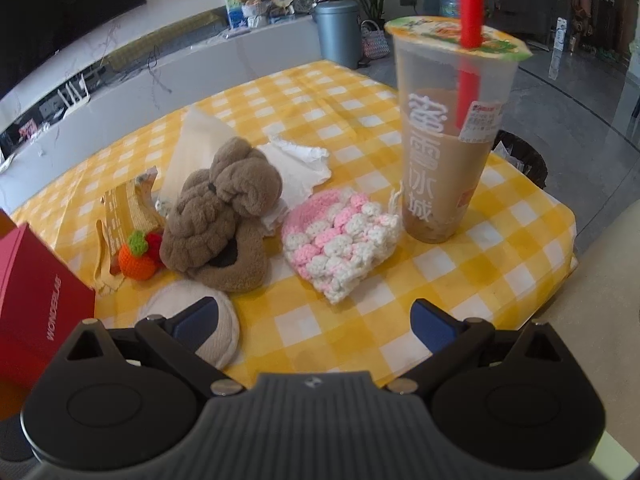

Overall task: Organize soft objects
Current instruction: 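Grasp the beige fluffy pad with the left tool, then grasp the brown plush teddy bear with the right tool while the left tool holds the pad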

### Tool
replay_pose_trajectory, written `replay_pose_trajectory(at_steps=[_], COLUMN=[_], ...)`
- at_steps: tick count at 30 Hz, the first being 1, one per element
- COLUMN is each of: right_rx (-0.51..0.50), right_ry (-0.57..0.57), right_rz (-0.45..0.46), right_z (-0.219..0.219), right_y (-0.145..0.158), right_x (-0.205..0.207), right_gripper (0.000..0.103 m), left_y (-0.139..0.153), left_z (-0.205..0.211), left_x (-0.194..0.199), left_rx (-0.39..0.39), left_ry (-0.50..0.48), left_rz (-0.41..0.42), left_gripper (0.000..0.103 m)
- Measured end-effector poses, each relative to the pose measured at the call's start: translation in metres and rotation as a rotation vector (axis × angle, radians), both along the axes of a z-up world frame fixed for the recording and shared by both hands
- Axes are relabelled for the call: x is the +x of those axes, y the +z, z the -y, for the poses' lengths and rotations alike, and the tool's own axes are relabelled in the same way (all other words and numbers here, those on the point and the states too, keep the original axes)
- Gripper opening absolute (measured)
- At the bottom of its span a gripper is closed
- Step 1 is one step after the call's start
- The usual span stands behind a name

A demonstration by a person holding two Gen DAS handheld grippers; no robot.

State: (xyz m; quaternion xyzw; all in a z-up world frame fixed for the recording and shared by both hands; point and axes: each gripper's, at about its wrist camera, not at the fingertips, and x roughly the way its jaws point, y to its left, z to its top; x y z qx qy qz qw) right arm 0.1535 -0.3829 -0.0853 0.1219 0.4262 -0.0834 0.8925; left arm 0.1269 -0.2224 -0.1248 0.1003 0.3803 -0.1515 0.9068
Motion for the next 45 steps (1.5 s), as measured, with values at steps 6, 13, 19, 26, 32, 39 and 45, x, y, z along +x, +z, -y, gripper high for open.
replay_pose_trajectory(at_steps=[6,13,19,26,32,39,45], right_rx=[0.11,0.177,0.077,0.021,-0.093,0.037,0.061], right_ry=[-0.071,-0.027,-0.08,-0.127,-0.046,-0.001,0.009], right_rz=[0.103,0.155,0.17,0.105,0.061,0.062,0.082], right_z=[0.015,-0.007,-0.018,-0.021,-0.036,-0.025,-0.026], right_y=[0.008,0.008,0.006,-0.011,-0.025,-0.023,-0.018], right_x=[-0.003,0.03,0.062,0.103,0.121,0.114,0.108], right_gripper=[0.098,0.095,0.099,0.099,0.095,0.056,0.039], left_y=[0.016,0.023,0.022,0.022,0.017,0.014,0.015], left_z=[-0.014,-0.027,-0.039,-0.044,-0.047,-0.04,-0.039], left_x=[-0.003,0.004,0.007,0.012,0.016,0.014,0.012], left_rx=[-0.082,-0.118,-0.16,-0.202,-0.205,-0.164,-0.151], left_ry=[-0.014,0.014,0.034,0.074,0.086,0.084,0.088], left_rz=[-0.042,-0.105,-0.122,-0.108,-0.121,-0.11,-0.104], left_gripper=[0.017,0.017,0.017,0.017,0.017,0.017,0.017])
